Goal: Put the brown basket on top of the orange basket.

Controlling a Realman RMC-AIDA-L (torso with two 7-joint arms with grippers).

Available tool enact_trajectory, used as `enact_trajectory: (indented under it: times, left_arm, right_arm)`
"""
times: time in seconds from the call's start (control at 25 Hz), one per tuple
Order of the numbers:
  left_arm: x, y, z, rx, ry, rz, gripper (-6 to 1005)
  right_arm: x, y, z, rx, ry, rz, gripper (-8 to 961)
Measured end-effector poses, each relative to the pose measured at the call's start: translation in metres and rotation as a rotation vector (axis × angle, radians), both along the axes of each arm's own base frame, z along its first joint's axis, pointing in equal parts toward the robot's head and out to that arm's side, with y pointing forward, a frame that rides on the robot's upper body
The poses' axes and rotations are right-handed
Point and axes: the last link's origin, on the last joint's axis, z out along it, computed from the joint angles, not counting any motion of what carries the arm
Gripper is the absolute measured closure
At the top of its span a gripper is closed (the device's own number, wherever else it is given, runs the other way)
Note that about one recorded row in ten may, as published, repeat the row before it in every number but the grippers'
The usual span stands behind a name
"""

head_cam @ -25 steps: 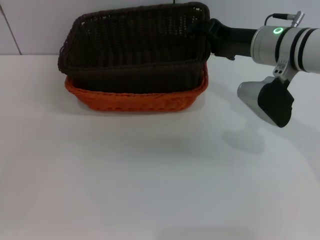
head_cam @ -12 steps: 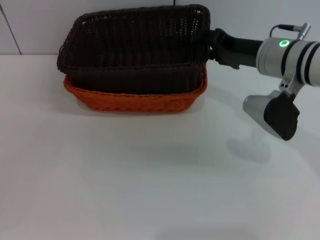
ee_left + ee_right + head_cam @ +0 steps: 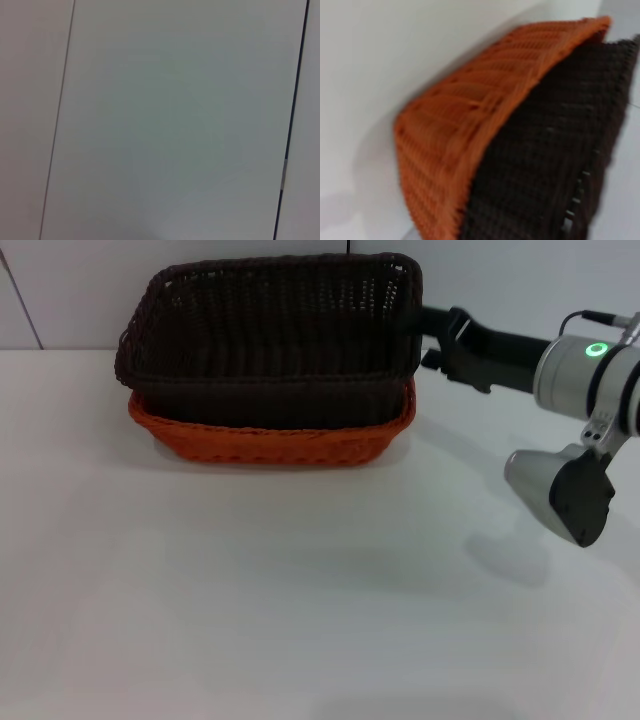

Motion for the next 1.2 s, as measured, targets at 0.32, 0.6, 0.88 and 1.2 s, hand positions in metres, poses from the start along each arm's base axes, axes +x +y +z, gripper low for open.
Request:
enact_trajectory:
  times: [0.32, 0.6, 0.88, 1.2]
  left_arm:
    - [-0.001, -0.001, 0.004, 0.026, -0.005, 0.006, 191]
    - [0.001, -0.004, 0.008, 0.062, 0.004, -0.013, 191]
    - [0.004, -0.007, 0.018, 0.109, 0.026, -0.043, 191]
    - [0.014, -0.005, 0.022, 0.137, 0.09, -0.084, 191]
  right_arm:
    - [-0.004, -0.015, 0.018, 0.024, 0.204, -0.028, 266]
    - [-0.014, -0.027, 0.051, 0.044, 0.635, -0.093, 266]
    - [0.0, -0.047, 0.077, 0.008, 1.094, -0.156, 265]
    - [0.057, -0.093, 0.097, -0.012, 1.544, -0.148, 266]
